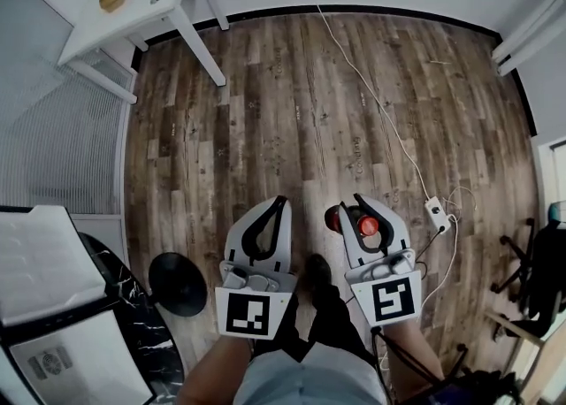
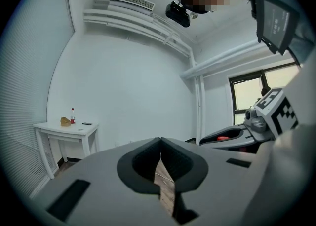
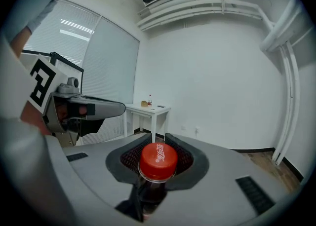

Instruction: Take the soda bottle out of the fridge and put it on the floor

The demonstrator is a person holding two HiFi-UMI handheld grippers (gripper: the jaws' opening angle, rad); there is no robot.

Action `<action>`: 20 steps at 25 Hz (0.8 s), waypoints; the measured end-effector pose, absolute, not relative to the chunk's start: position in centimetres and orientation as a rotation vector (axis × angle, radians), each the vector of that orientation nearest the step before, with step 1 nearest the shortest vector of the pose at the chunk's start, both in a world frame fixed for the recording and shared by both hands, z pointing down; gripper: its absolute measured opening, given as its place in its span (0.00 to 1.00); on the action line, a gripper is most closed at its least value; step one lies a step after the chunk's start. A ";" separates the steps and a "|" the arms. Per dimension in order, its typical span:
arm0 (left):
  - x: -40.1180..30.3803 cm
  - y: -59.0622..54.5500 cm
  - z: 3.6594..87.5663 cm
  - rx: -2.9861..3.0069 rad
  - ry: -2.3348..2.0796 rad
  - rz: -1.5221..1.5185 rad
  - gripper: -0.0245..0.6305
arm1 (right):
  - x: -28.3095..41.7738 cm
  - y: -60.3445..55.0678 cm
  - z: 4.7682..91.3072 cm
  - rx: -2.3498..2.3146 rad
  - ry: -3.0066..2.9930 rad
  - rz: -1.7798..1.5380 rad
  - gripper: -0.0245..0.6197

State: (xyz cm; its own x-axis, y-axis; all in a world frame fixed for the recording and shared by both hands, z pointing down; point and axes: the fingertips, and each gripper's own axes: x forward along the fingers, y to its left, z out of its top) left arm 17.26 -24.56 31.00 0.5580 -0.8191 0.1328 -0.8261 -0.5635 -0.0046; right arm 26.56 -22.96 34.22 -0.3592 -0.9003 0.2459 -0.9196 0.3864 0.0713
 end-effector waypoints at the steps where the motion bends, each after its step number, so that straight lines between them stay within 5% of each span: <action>1: 17.2 -24.7 31.7 2.719 -1.430 0.194 0.06 | 26.6 -23.1 34.8 1.619 -2.395 0.120 0.19; 20: 15.6 -26.3 49.2 2.630 -1.369 0.316 0.06 | 26.2 -23.9 51.7 1.646 -2.309 0.189 0.18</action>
